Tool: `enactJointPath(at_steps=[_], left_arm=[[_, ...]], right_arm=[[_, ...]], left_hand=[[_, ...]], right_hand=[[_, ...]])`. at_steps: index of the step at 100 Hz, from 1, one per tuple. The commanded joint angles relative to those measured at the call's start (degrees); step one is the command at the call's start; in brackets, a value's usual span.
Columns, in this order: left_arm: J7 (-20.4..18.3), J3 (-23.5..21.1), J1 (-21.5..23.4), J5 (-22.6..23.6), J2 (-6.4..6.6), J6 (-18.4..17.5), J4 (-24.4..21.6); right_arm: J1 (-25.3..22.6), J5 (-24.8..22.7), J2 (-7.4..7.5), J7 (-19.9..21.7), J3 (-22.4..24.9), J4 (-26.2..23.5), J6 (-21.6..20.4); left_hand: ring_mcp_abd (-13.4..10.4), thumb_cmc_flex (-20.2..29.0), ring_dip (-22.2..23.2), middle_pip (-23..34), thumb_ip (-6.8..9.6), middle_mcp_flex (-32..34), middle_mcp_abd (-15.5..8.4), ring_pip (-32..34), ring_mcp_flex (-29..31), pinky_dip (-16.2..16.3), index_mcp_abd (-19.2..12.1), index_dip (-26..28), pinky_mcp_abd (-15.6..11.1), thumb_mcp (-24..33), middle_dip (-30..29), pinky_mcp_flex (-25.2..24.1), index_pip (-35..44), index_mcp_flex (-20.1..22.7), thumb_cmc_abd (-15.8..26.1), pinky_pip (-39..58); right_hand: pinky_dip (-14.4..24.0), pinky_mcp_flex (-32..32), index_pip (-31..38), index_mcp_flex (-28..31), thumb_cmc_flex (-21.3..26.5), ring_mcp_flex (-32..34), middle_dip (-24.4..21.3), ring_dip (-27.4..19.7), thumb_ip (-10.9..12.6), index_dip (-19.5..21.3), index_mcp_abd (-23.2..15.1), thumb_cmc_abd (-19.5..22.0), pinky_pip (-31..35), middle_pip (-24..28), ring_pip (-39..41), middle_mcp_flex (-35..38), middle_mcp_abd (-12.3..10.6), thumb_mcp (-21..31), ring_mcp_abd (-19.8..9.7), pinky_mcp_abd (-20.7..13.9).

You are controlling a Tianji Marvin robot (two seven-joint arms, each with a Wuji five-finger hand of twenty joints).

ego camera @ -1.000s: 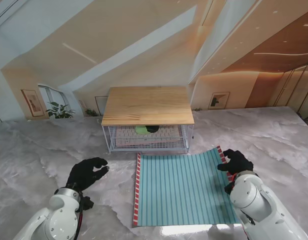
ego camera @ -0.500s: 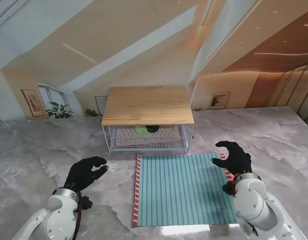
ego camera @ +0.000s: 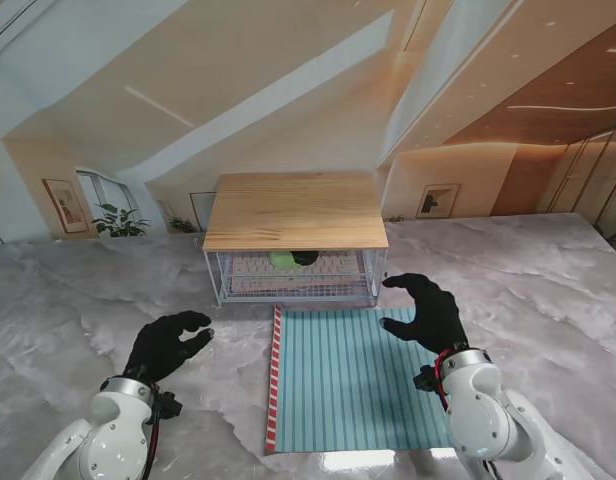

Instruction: Unroll the mouse pad and set up the keyboard and mouse from the tabletop organizer

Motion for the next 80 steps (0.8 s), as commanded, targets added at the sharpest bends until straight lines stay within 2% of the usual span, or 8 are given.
enactJointPath(at_steps=[1, 19, 28, 34, 45, 80], left_arm=[[-0.5, -0.3, 0.7, 0.2, -0.25, -0.7, -0.8], [-0.1, -1.3, 1.5, 0.8, -0.23, -2.1, -1.3], [0.4, -1.7, 1.9, 1.0, -0.29, -2.8, -1.5], [0.6, -2.0, 2.2, 1.1, -0.30, -3.2, -1.6], [0.7, -2.6, 2.7, 1.1, -0.30, -3.7, -1.8], [0.1, -4.1, 3.9, 1.3, -0.15, -4.9, -2.1]], right_arm=[[1.4, -1.2, -0.39, 1.0, -1.6, 0.4, -1.2], [6.0, -2.7, -0.27, 0.9, -6.9, 3.5, -2.9], [8.7, -3.3, -0.34, 0.7, -9.8, 5.4, -3.2], [10.6, -3.4, -0.47, 0.4, -11.8, 6.9, -3.3], [14.5, -4.2, -0.75, -0.3, -15.6, 10.1, -3.2], [26.0, -6.8, -2.04, -2.2, -27.2, 19.6, -1.1]], left_hand=[[-1.9, -1.0, -0.2, -0.9, 1.55, -1.7, -0.2, -0.8, -2.7, -0.5, -1.0, -0.4, -1.5, -1.2, -0.6, -1.1, -0.3, -0.8, 1.5, 0.2], [-5.7, -0.9, -1.6, -2.8, 1.36, -8.0, -1.8, -4.4, -7.3, -2.7, -1.4, -3.8, -5.2, -2.7, -1.7, -4.4, -5.3, -2.9, 1.5, -3.5], [-6.6, -0.9, -1.9, -3.3, 1.37, -9.5, -2.4, -5.3, -8.7, -3.2, -1.4, -4.4, -5.9, -2.9, -2.2, -5.4, -6.2, -3.5, 1.5, -4.4], [-6.7, -0.9, -2.0, -3.4, 1.38, -10.0, -2.5, -5.6, -9.0, -3.5, -1.5, -4.6, -6.2, -2.9, -2.5, -5.6, -6.4, -3.4, 1.4, -4.6], [-6.8, -0.9, -2.0, -3.3, 1.39, -10.3, -2.4, -5.8, -9.2, -3.7, -1.4, -4.9, -6.3, -3.0, -2.7, -5.7, -6.5, -3.3, 1.5, -4.8], [-6.5, -1.0, -1.9, -3.1, 1.40, -9.8, -2.3, -5.9, -9.0, -3.9, -1.5, -5.2, -6.3, -3.1, -3.0, -5.8, -6.6, -3.1, 1.5, -4.8]], right_hand=[[-3.6, -0.4, -1.1, -3.8, -1.5, 0.6, -0.7, -0.9, -0.8, -1.2, -0.6, 0.7, 1.2, -1.2, -1.7, -0.2, -2.4, -0.3, -2.5, -3.0], [-8.8, 0.2, -0.7, -5.8, -1.6, 0.2, -1.6, -1.8, -0.9, -2.5, -0.6, 0.7, -1.2, -3.1, -3.5, -0.8, -2.6, -0.1, -2.8, -4.9], [-11.4, 0.1, -0.2, -6.8, -1.7, -0.4, -2.5, -2.0, -0.9, -3.2, -0.5, 0.8, -2.5, -5.4, -3.9, -0.8, -2.6, 0.1, -3.1, -5.5], [-13.6, 0.0, 0.4, -7.6, -1.8, -1.6, -3.9, -2.2, -0.9, -4.0, -0.6, 0.9, -3.8, -8.7, -4.2, -0.6, -2.8, 0.1, -3.4, -5.9], [-15.4, -0.2, 0.8, -8.9, -2.0, -1.7, -4.9, -3.2, -0.9, -4.6, -0.9, 1.1, -6.2, -11.5, -6.1, -0.5, -3.2, 0.1, -4.0, -6.3], [-17.3, -0.7, 1.3, -9.3, -2.6, -1.7, -5.0, -3.9, -0.8, -5.1, -0.1, 1.3, -10.3, -12.5, -7.4, -0.5, -3.0, 0.5, -4.4, -7.3]])
